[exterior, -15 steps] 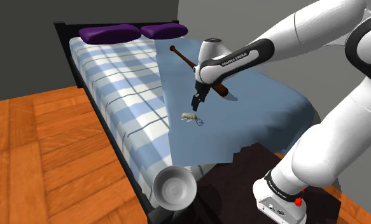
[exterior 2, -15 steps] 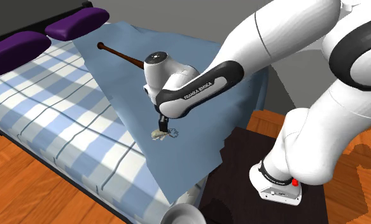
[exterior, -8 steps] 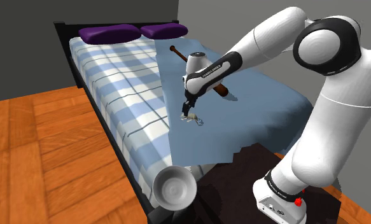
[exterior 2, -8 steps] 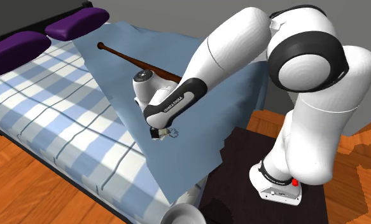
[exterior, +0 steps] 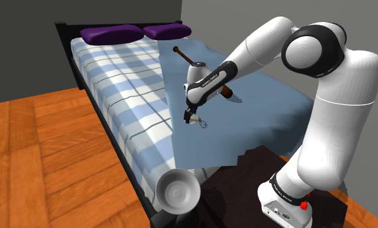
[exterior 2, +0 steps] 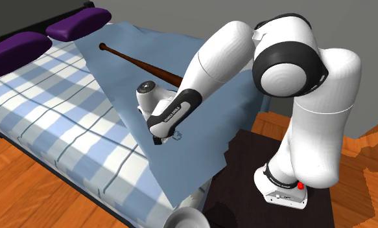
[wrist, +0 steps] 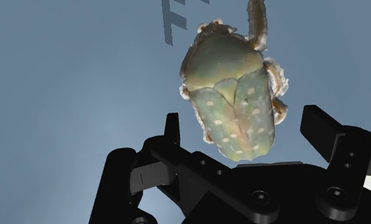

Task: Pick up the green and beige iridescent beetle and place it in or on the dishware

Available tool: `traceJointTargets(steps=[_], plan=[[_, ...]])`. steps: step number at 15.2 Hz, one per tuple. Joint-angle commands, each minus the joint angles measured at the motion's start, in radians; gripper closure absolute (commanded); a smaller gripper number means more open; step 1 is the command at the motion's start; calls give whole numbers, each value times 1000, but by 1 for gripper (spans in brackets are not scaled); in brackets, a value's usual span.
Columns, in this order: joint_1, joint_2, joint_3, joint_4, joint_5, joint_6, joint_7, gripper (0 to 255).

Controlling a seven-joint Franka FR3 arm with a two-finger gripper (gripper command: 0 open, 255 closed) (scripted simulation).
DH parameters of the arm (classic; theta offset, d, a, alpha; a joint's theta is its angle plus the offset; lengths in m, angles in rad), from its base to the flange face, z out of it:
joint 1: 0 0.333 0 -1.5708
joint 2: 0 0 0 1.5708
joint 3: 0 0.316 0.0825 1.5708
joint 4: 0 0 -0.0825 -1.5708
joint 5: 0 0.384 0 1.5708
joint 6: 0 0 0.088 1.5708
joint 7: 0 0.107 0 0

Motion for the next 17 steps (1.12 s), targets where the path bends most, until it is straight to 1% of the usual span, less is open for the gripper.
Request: traceJointTargets(steps=[1, 7, 8, 17], plan=[[0, 6, 0, -2, 0, 8, 0, 0], [0, 6, 0, -2, 0, 8, 0, 0], [0, 6, 0, -2, 0, 8, 0, 255], [0, 6, 0, -2, 0, 8, 0, 255]])
